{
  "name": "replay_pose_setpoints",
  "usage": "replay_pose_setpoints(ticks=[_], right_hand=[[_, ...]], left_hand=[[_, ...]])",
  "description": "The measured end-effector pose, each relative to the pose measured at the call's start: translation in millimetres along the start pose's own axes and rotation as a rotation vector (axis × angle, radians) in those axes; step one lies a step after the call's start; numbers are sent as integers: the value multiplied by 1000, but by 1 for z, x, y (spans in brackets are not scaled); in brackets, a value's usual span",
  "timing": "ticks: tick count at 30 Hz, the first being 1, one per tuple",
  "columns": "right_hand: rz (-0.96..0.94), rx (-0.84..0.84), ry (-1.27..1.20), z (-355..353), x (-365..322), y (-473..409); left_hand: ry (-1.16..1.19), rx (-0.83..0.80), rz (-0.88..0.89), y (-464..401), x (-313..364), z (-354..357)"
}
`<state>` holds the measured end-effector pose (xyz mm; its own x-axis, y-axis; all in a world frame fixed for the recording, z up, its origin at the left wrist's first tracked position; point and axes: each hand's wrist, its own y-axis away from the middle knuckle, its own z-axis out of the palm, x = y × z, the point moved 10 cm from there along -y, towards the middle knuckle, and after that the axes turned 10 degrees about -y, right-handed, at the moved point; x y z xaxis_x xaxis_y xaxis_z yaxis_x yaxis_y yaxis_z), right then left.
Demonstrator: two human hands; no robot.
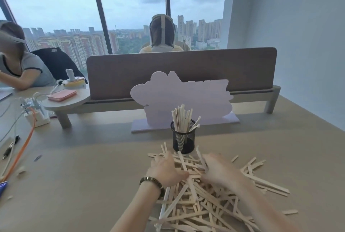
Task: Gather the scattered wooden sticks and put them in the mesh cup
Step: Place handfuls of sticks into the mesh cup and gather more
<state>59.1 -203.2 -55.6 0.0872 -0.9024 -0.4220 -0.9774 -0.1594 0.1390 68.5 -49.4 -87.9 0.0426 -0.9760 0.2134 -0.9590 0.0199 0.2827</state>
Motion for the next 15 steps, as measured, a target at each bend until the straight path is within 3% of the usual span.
replay_pose_setpoints(ticks=[8, 15], right_hand=[[-153, 107, -103, 10, -7, -7], [-218, 157, -182, 10, 0, -8]], left_hand=[[106, 44, 71, -4, 21, 0], [544, 112, 31, -9, 5, -6]])
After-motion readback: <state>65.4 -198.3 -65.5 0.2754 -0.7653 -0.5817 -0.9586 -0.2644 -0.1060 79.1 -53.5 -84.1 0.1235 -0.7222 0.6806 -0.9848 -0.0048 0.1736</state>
